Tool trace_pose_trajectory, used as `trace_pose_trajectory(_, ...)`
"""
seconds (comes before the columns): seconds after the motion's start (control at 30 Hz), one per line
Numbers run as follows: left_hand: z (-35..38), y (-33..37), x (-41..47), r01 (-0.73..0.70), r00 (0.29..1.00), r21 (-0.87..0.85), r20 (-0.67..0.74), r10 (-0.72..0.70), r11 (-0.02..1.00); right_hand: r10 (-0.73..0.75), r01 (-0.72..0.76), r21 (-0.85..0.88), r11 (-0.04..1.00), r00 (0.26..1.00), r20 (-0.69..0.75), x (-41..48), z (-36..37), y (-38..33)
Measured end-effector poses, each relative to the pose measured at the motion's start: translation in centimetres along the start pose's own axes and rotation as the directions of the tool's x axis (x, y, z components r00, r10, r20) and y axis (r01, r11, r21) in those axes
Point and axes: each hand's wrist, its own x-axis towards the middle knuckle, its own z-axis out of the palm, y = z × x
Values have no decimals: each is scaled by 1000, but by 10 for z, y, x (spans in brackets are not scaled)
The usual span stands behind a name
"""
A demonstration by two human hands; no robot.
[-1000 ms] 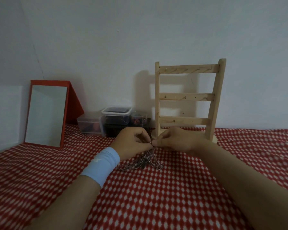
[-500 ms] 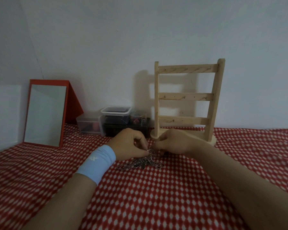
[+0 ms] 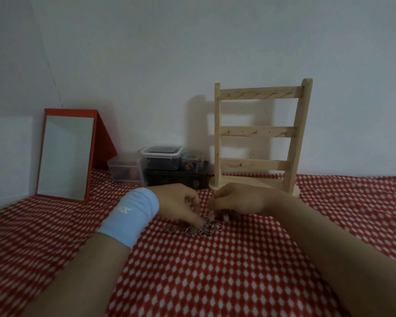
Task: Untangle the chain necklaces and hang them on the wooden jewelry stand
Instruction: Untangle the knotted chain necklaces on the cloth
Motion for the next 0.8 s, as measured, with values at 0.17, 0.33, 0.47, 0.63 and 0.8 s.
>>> trace_pose_trajectory(0.17,11,0,11,-119,975,29,-184,123,992,1,8,153,988,998,-56,1,1,0)
trace_pose_trajectory(0.33,4,-7,9,-129,969,-147,-228,94,981,58,-55,282,958,998,-2,4,3,5)
trace_pose_trajectory(0.47,3,-6,7,-67,996,-165,-73,55,984,94,-47,335,941,988,-123,5,5,1)
trace_pose_trajectory(0.63,0,-12,6,-66,988,-202,-148,36,977,43,106,754,649,984,-175,6,-5,6)
trace_pose_trajectory(0.8,-8,-9,5,-193,958,-329,-268,105,924,23,206,907,367,973,-230,5,-4,4)
